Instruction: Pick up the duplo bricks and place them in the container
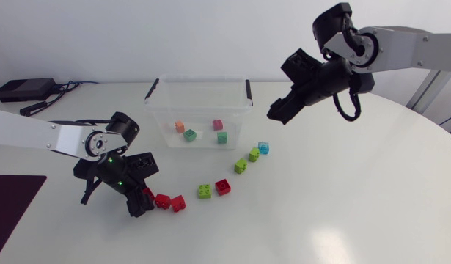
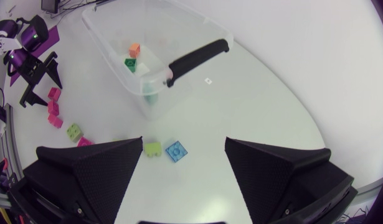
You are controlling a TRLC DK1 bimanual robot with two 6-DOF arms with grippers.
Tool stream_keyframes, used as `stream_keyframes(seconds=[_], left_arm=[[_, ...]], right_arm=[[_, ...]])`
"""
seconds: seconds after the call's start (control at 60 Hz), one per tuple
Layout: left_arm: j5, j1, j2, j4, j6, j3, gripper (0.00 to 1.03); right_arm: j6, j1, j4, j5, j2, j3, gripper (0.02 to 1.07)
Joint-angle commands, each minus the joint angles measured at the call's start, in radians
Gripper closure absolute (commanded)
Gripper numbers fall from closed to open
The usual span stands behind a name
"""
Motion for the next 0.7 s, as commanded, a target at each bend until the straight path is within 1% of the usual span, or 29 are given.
stream_keyframes(seconds=[0.0, 0.017, 0.033, 0.067, 0.083, 0.1, 0.133, 0.3, 0.45, 0.533, 0.6, 0.617, 0.667, 0.683], left_arm=[[-0.01, 0.001, 0.023, 0.004, -0.023, 0.023, 0.45], [-0.013, 0.004, 0.023, 0.002, -0.024, 0.025, 0.51], [-0.014, 0.005, 0.023, 0.002, -0.024, 0.025, 0.53], [-0.016, 0.009, 0.023, 0.001, -0.024, 0.025, 0.61], [-0.016, 0.01, 0.023, 0.001, -0.024, 0.025, 0.66], [-0.016, 0.015, 0.022, 0.001, -0.024, 0.025, 0.74], [-0.016, 0.021, 0.019, 0.001, -0.024, 0.025, 0.77], [-0.016, 0.044, -0.063, -0.016, -0.023, 0.022, 0.79], [-0.007, 0.061, -0.182, -0.021, -0.035, 0.045, 0.79], [0.035, 0.071, -0.237, -0.047, -0.063, 0.095, 0.79], [0.065, 0.07, -0.263, -0.047, -0.096, 0.13, 0.79], [0.075, 0.065, -0.276, -0.047, -0.123, 0.155, 0.79], [0.093, 0.064, -0.282, -0.047, -0.135, 0.173, 0.79], [0.101, 0.061, -0.288, -0.04, -0.159, 0.198, 0.79]], right_arm=[[-0.065, -0.034, 0.019, -0.032, 0.016, -0.033, 0.11], [-0.088, -0.042, 0.02, -0.041, 0.028, -0.037, 0.11], [-0.093, -0.042, 0.02, -0.041, 0.031, -0.039, 0.11], [-0.122, -0.043, 0.014, -0.047, 0.051, -0.039, 0.11], [-0.139, -0.043, 0.01, -0.048, 0.06, -0.039, 0.11], [-0.153, -0.043, 0.005, -0.048, 0.069, -0.037, 0.11], [-0.194, -0.043, 0.0, -0.048, 0.094, -0.037, 0.09], [-0.348, -0.022, -0.07, -0.038, 0.238, 0.039, 0.08], [-0.456, -0.002, -0.125, 0.005, 0.33, 0.117, 0.08], [-0.513, 0.006, -0.159, 0.025, 0.378, 0.157, 0.08], [-0.564, 0.007, -0.173, 0.051, 0.417, 0.186, 0.08], [-0.587, 0.006, -0.185, 0.056, 0.437, 0.208, 0.08], [-0.616, 0.003, -0.202, 0.062, 0.462, 0.236, 0.08], [-0.627, 0.003, -0.204, 0.063, 0.47, 0.243, 0.08]])
